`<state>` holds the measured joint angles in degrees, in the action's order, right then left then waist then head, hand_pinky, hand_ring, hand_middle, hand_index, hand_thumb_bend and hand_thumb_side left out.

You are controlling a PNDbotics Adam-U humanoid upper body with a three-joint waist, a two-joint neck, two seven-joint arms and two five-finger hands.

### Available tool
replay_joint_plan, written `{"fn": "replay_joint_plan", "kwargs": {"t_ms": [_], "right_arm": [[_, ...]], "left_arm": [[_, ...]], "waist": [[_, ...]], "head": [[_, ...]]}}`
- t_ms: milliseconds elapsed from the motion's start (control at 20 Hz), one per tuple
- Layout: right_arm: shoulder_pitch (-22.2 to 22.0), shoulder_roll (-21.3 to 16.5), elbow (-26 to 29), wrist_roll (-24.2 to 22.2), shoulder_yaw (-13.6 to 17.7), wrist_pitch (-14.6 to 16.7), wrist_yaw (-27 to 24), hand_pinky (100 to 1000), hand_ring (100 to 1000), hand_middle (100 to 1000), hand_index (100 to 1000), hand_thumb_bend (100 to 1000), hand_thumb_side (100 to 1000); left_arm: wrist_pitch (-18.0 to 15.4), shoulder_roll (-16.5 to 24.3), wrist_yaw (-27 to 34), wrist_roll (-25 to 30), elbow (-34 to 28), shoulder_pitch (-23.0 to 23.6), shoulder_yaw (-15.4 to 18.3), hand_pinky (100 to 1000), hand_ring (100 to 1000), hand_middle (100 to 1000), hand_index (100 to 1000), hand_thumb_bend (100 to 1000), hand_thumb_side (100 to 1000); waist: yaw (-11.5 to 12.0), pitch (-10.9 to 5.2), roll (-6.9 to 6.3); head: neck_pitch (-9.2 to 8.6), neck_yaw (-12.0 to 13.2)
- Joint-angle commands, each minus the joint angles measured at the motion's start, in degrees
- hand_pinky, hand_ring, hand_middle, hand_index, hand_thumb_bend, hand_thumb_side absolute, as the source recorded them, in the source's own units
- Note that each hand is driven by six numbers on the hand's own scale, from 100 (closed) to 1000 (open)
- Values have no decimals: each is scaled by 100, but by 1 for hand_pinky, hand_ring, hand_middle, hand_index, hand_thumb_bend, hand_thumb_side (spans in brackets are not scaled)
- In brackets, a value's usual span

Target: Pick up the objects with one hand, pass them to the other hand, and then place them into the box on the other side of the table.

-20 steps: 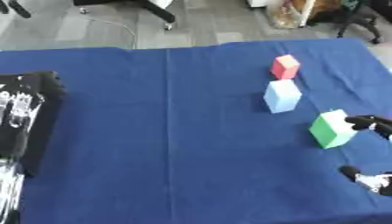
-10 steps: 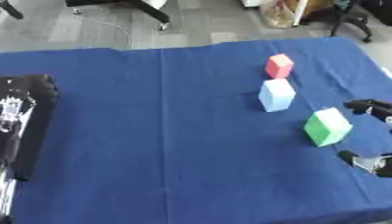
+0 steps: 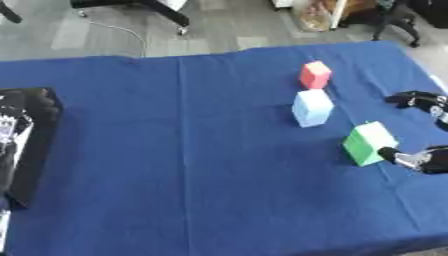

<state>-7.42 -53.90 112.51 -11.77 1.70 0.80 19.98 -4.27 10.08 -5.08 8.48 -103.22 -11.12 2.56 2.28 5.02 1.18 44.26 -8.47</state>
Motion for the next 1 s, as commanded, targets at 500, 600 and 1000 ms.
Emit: {"fn": "replay_joint_plan", "kwargs": {"t_ms": [500, 600, 1000], "right_arm": [[403, -379, -717, -439, -116, 46, -94, 922, 899, 925, 979, 416, 566], [435, -382, -785, -502, -141, 63, -68, 921, 899, 923, 979, 414, 569], [513, -375, -923, -682, -221, 131, -55, 917, 900, 924, 977, 420, 569]], "left_arm": [[-30, 110, 23, 28, -68, -54, -23, 662, 622, 592, 725, 350, 855], [-32, 110, 25, 30, -68, -54, -23, 662, 623, 592, 725, 349, 855], [-36, 112, 32, 39, -62, -53, -27, 662, 624, 592, 724, 347, 857]], "waist": [[37, 1, 76], [39, 2, 75], [45, 10, 72]], "head": [[-15, -40], [-15, -43], [-15, -49]]}}
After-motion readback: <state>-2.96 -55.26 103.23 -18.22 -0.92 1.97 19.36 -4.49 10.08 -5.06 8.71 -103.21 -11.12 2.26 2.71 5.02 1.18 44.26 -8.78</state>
